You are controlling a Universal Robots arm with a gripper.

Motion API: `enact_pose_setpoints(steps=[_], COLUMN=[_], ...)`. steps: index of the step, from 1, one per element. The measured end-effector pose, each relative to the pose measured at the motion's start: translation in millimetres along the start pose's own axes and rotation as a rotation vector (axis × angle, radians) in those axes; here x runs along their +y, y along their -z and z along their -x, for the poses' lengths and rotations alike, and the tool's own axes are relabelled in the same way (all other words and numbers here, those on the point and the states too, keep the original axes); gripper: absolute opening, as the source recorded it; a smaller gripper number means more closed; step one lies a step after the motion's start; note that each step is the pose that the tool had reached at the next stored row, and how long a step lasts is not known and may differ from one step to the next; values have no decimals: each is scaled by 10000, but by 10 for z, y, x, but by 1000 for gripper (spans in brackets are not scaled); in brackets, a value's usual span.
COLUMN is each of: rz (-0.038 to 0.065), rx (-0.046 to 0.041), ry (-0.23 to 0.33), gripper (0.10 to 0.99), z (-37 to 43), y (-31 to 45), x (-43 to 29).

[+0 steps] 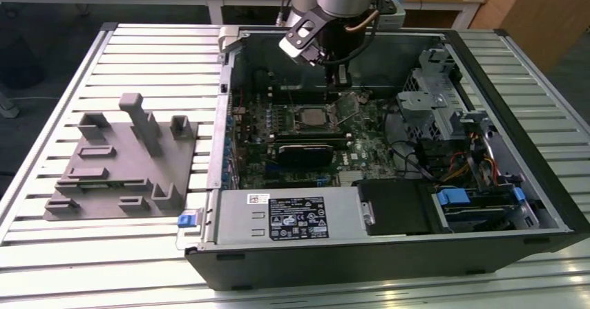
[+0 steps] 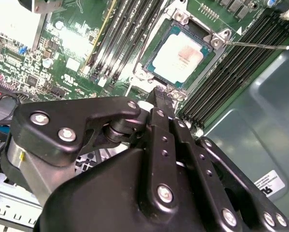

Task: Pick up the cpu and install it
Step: 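Close the cpu cover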

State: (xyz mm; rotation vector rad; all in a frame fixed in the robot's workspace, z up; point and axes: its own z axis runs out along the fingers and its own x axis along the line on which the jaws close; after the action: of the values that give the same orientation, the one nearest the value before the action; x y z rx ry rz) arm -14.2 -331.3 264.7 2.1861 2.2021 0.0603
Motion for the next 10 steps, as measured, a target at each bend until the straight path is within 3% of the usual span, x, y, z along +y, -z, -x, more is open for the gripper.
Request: enact_pose_setpoints(steps=[10], rz=[0], rx=[0], ry=[-1], gripper=[106], z=[-16], y=[-9], x=[97])
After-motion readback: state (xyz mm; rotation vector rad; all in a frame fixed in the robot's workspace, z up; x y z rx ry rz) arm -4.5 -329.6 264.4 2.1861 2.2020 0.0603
